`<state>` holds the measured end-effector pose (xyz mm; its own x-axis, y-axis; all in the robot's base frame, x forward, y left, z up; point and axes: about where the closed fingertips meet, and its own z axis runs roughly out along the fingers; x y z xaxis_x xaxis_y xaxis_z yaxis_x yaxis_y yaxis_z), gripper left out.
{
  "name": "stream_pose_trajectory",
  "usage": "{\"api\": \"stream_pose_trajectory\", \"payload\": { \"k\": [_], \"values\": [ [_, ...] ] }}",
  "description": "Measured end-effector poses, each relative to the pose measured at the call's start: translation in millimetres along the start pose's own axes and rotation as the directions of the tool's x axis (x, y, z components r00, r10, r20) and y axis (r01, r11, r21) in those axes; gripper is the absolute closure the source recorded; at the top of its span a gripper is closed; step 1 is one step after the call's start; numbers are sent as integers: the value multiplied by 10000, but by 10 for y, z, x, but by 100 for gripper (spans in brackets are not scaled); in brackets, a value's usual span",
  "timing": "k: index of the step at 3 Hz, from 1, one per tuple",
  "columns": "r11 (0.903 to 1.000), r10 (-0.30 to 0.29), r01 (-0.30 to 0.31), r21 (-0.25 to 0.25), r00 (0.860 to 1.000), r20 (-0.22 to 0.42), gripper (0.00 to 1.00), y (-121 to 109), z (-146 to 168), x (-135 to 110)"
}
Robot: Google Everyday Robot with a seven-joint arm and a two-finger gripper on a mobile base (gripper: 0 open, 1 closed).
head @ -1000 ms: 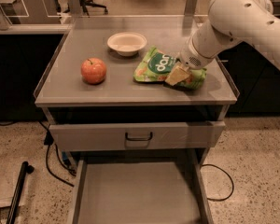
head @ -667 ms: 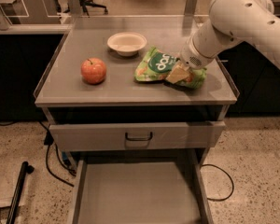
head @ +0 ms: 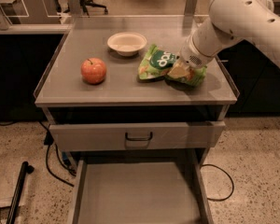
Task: Place green rice chip bag into middle drawer
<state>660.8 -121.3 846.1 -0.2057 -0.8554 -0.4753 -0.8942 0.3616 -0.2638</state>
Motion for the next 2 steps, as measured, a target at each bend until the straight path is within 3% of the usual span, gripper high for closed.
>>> {"api": "stream_pose_trajectory", "payload": {
  "k": [2],
  "values": [
    [9991,-357,339,256,9967,734,100,125,-586,-37]
  ]
}}
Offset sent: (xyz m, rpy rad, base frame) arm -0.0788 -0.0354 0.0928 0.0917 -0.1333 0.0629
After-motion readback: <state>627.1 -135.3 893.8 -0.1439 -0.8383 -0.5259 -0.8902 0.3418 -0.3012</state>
